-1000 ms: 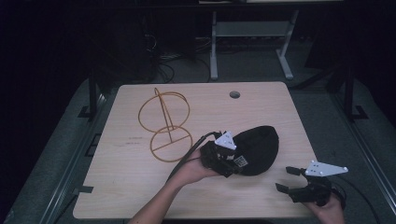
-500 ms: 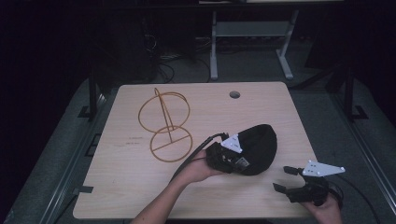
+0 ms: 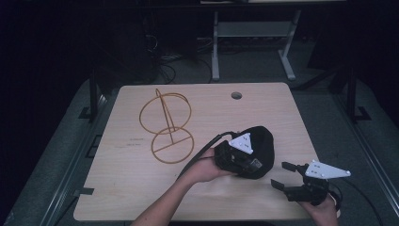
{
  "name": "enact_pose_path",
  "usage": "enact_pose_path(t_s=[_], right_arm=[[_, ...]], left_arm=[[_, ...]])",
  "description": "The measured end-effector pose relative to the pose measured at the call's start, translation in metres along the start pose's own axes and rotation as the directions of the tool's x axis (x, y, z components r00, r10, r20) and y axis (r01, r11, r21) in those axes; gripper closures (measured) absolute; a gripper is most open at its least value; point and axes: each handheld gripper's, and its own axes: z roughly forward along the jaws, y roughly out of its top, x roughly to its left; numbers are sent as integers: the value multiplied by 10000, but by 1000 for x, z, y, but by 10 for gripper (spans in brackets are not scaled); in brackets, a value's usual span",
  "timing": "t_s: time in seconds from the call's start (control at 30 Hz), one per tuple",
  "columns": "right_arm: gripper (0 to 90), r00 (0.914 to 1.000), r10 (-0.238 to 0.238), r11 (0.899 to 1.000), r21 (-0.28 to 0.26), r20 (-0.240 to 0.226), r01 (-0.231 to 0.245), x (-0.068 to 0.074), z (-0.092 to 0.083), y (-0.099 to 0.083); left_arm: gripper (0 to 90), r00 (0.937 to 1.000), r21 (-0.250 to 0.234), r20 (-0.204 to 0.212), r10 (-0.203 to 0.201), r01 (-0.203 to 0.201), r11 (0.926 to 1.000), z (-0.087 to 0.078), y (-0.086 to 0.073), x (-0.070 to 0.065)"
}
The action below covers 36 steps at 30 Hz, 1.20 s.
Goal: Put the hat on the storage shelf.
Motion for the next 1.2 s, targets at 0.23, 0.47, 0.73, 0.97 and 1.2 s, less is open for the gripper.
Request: enact_pose_path(t_s=[0.23, 0.47, 0.73, 0.97, 1.2], right_arm=[[189, 9997, -232, 9983, -533, -20, 230, 8, 0, 5], [467, 9955, -641, 9928, -1061, -703, 565, 10, -7, 6], [869, 9861, -1228, 9834, -1473, -1117, 1058, 15, -12, 11], [882, 9885, -1168, 9846, -1415, -962, 1026, 18, -11, 17], [883, 9912, -1138, 9842, -1436, -677, 1032, 17, -16, 24]], left_arm=[[818, 9944, -318, 724, 767, -745, 9967, -2, 16, -15], [817, 9853, -323, 881, 1462, -1439, 9891, -2, 29, -30], [818, 9856, -512, 766, 1508, -1472, 9878, -14, 29, -31], [782, 9902, -399, 342, 1350, -1337, 9902, -23, 26, -29], [576, 9921, 267, -716, 1026, -1009, 9945, -33, 14, -26]])
